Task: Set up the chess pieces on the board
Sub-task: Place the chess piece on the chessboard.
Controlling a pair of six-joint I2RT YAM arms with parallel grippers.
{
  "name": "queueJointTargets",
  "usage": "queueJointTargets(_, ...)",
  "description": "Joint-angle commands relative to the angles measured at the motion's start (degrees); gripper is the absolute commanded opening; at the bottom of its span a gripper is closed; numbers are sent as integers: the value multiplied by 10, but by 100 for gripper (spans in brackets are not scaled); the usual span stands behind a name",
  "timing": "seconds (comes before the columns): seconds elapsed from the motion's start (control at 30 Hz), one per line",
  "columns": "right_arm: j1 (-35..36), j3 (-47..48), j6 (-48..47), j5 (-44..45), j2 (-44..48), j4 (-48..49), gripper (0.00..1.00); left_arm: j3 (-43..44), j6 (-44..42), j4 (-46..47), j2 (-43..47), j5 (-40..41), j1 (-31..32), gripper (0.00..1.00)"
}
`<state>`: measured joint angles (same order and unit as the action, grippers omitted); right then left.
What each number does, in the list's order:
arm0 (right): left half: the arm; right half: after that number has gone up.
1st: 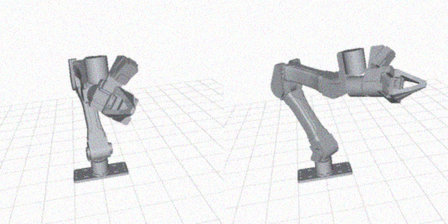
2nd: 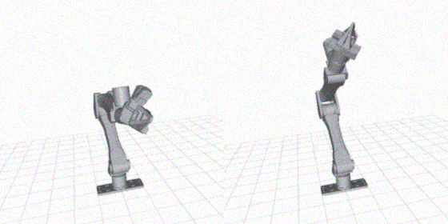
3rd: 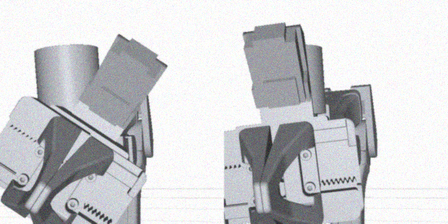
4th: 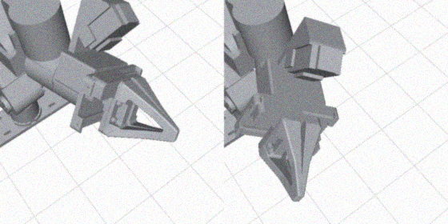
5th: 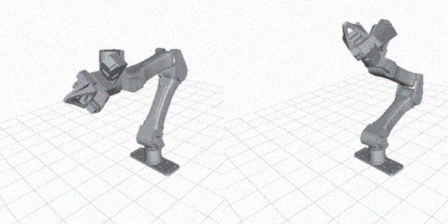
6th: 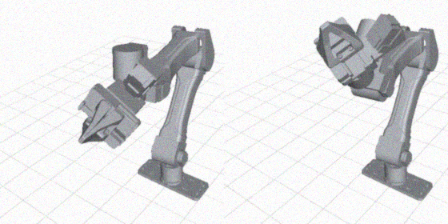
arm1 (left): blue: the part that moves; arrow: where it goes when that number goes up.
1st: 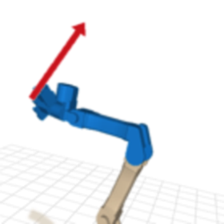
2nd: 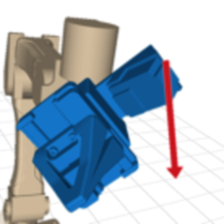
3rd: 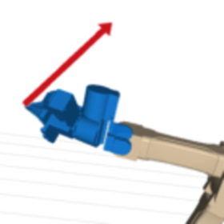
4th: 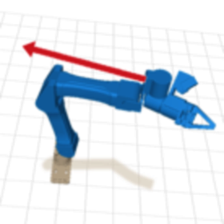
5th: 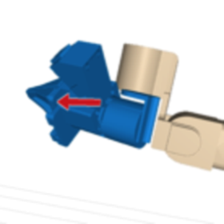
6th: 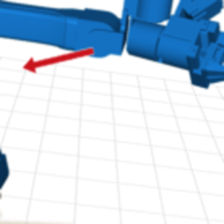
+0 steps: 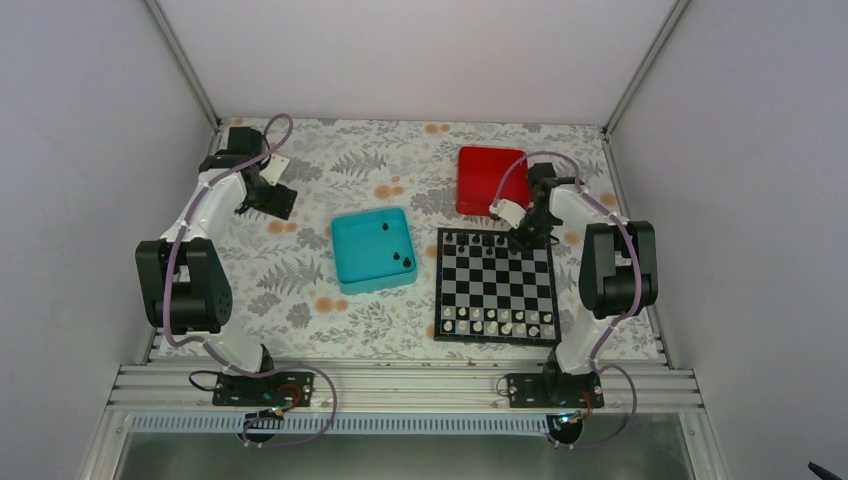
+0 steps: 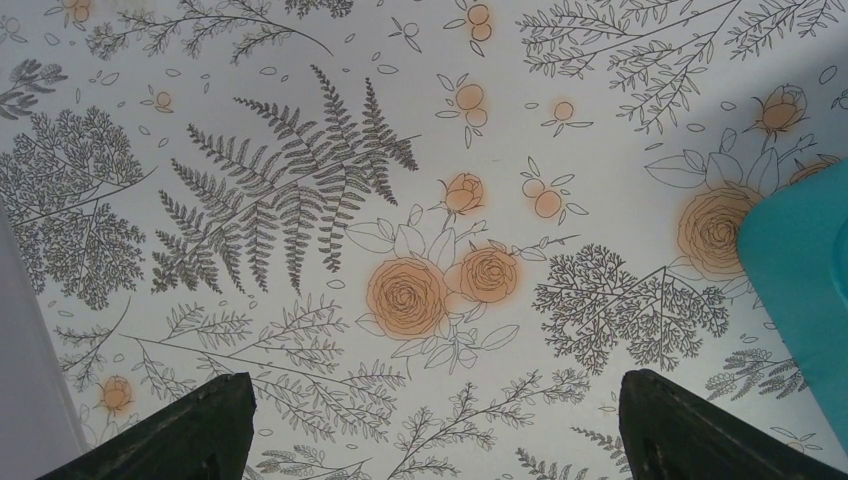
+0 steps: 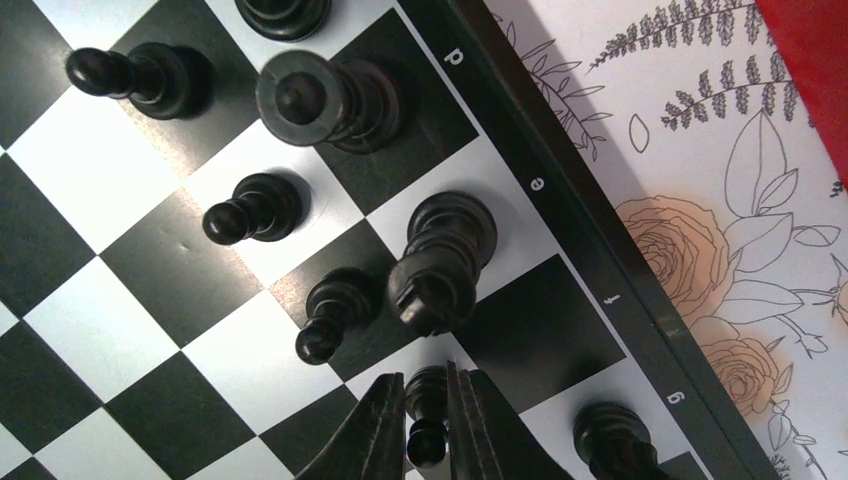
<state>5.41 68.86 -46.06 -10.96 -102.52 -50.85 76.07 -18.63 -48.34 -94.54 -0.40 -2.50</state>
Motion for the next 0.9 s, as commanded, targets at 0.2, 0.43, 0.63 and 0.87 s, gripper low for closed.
queueJointTargets(0.2, -6, 13, -10, 1, 1, -20, 14, -8, -2, 10, 18, 6, 0, 90)
queueJointTargets(0.43, -5, 14, -10, 2, 3, -26, 16, -9, -2, 10, 19, 7, 0, 90)
queueJointTargets(0.63, -5, 41, -6, 5, 28, -32, 28, -12, -3, 13, 22, 15, 0, 90)
queueJointTargets(0.87, 39, 122, 13, 30, 67, -87, 37, -12, -6, 18, 28, 17, -1, 90)
